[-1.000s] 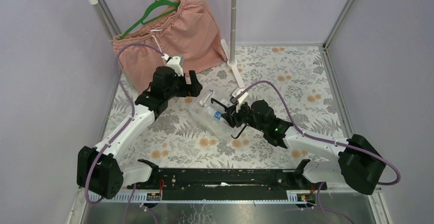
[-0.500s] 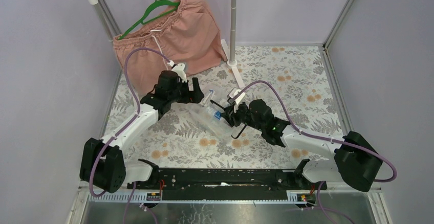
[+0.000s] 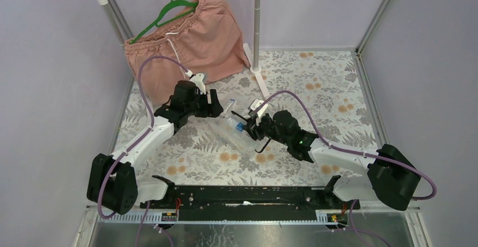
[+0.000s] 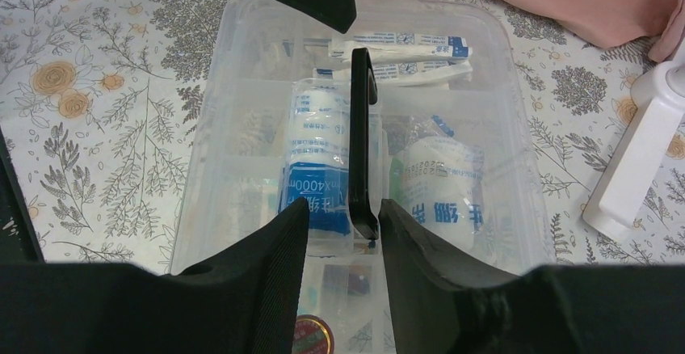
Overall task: Organize the medicine kit
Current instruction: Close the lid of the medicine box.
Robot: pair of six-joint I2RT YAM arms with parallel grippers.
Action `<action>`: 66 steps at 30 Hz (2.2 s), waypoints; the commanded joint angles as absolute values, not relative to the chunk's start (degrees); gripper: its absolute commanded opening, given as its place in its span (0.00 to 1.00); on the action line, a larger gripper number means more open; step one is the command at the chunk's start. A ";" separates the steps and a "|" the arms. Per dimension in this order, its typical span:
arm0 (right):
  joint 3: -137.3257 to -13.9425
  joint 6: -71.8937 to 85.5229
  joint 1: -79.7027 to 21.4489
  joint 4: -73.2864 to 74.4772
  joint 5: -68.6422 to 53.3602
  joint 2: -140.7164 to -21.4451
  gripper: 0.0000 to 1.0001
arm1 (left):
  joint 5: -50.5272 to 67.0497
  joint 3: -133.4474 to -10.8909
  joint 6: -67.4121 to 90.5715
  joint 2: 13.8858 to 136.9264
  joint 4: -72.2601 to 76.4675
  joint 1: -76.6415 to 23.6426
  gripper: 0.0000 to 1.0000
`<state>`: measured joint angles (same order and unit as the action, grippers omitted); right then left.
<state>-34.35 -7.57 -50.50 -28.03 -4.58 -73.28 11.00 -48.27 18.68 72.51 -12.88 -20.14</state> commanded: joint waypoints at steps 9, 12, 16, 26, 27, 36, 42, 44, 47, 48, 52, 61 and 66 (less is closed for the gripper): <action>-33.59 -9.72 -52.03 -13.92 -3.58 -76.25 0.47 | 5.48 -46.75 18.81 76.02 -20.10 -19.78 0.71; -32.41 -9.82 -52.67 -13.47 -2.57 -76.84 0.47 | 5.21 -46.82 18.81 77.58 -20.77 -19.78 0.72; -30.07 -8.16 -53.19 -14.55 -1.57 -77.09 0.47 | 5.39 -47.17 18.74 80.20 -22.14 -19.76 0.73; -29.91 -4.38 -53.61 -16.13 0.40 -74.02 0.50 | 6.07 -48.11 18.39 79.10 -22.28 -19.78 0.73; -30.46 -3.70 -53.61 -16.42 1.40 -72.84 0.52 | 6.19 -48.53 18.37 78.33 -21.98 -19.78 0.73; -37.60 -0.35 -53.57 -17.79 3.69 -67.93 0.58 | 9.81 -55.59 18.41 76.56 -21.43 -19.78 0.81; -39.52 2.65 -53.61 -17.90 5.82 -65.38 0.61 | 9.29 -58.61 18.54 75.30 -21.89 -19.78 0.90; -39.04 3.63 -53.60 -18.13 7.47 -63.36 0.62 | 8.76 -58.98 18.71 74.42 -21.78 -19.77 0.92; -37.70 6.26 -53.61 -18.81 10.52 -59.79 0.62 | 8.29 -59.02 19.17 72.90 -20.97 -19.77 0.95; -37.18 7.45 -53.59 -19.01 11.85 -58.48 0.62 | 8.29 -58.87 19.47 72.42 -20.33 -19.63 0.95; -36.43 14.29 -53.61 -16.27 19.12 -54.89 0.62 | 10.27 -57.74 21.69 70.99 -17.25 -18.20 0.97; -39.55 8.30 -53.50 -10.77 6.74 -55.68 0.64 | 13.38 -56.87 23.03 70.27 -15.03 -15.29 0.97; -45.21 2.12 -53.46 -7.31 3.83 -62.38 0.67 | 12.46 -56.95 21.51 68.80 -16.20 -14.03 0.97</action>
